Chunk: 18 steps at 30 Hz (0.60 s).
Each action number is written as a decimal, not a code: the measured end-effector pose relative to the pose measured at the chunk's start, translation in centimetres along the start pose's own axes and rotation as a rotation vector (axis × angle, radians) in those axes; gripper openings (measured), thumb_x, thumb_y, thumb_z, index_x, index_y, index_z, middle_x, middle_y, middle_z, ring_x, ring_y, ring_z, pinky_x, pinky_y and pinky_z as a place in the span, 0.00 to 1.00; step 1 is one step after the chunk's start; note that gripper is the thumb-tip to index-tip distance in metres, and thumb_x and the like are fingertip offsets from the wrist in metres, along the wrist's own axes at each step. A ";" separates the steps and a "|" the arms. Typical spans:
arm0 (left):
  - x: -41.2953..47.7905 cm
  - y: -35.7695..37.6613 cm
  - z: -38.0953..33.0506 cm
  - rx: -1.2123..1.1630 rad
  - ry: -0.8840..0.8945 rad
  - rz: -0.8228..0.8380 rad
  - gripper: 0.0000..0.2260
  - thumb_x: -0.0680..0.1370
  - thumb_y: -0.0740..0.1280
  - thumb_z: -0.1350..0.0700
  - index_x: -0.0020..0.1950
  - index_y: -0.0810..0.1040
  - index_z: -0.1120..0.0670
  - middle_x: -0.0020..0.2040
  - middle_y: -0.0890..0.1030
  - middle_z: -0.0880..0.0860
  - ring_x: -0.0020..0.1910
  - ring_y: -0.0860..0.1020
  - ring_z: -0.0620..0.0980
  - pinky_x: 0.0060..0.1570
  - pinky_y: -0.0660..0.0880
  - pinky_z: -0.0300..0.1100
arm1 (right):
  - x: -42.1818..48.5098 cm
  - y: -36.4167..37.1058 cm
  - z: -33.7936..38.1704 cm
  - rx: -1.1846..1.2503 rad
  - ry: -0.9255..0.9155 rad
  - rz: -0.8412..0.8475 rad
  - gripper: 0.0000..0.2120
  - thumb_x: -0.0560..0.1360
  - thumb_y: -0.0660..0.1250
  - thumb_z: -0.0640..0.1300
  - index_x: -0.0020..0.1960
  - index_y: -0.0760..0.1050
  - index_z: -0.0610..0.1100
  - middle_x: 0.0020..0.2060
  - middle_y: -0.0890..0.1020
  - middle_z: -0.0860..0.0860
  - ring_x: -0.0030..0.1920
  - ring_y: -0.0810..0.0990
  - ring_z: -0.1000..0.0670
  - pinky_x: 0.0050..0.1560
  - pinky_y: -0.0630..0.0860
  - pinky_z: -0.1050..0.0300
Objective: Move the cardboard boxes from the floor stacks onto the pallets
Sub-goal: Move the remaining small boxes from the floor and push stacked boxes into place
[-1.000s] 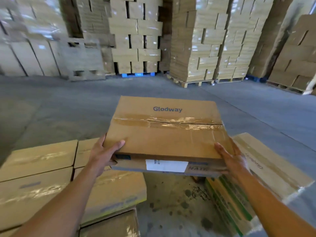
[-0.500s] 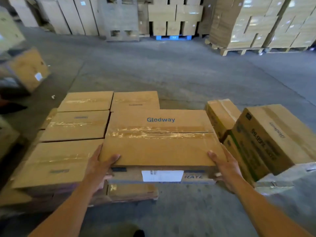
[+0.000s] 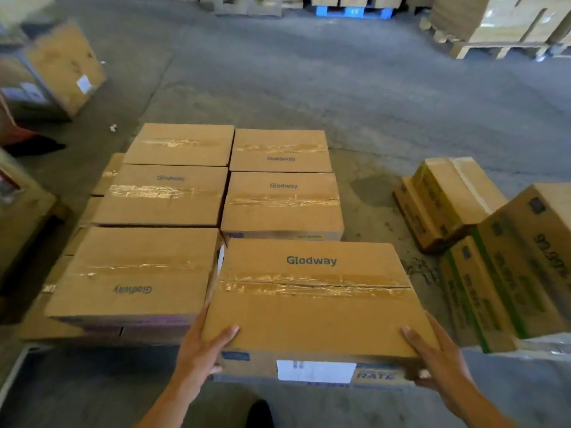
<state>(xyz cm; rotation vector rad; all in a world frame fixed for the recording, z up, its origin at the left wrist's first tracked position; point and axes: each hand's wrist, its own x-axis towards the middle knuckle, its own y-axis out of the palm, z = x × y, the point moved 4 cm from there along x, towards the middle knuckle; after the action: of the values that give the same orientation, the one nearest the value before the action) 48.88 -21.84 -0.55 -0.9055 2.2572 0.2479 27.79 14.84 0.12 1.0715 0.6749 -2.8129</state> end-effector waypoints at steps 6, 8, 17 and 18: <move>6.9 -1.2 0.2 -0.039 -0.058 -0.006 0.43 0.66 0.78 0.49 0.77 0.61 0.40 0.68 0.71 0.49 0.69 0.71 0.60 0.60 0.71 0.71 | 4.5 4.9 1.2 -0.001 -0.063 0.014 0.38 0.73 0.75 0.54 0.77 0.61 0.60 0.59 0.74 0.49 0.53 0.77 0.43 0.51 0.81 0.39; 9.1 -1.5 0.3 -0.028 -0.059 -0.024 0.40 0.67 0.77 0.50 0.75 0.64 0.39 0.66 0.74 0.47 0.66 0.74 0.58 0.59 0.73 0.70 | 6.3 6.6 1.8 -0.004 -0.071 0.043 0.37 0.73 0.75 0.54 0.77 0.61 0.61 0.61 0.75 0.49 0.57 0.77 0.42 0.54 0.80 0.37; 16.5 -1.7 3.6 -0.065 -0.129 -0.077 0.35 0.78 0.68 0.64 0.79 0.59 0.42 0.57 0.74 0.39 0.59 0.75 0.54 0.65 0.68 0.70 | 13.5 11.6 -0.9 -0.082 -0.039 0.133 0.40 0.68 0.76 0.59 0.76 0.63 0.62 0.64 0.77 0.51 0.61 0.79 0.43 0.59 0.79 0.36; 17.0 -1.9 4.2 -0.061 -0.140 -0.083 0.36 0.79 0.68 0.65 0.80 0.58 0.42 0.59 0.74 0.40 0.61 0.74 0.53 0.66 0.67 0.70 | 13.9 11.8 -1.5 -0.093 -0.037 0.137 0.42 0.66 0.76 0.60 0.76 0.63 0.62 0.64 0.77 0.52 0.61 0.79 0.44 0.59 0.79 0.37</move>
<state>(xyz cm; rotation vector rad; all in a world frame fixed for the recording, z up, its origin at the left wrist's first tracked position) 43.44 -30.73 -14.73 -0.9806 2.0887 0.3339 20.58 6.21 -14.33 1.0074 0.6939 -2.6512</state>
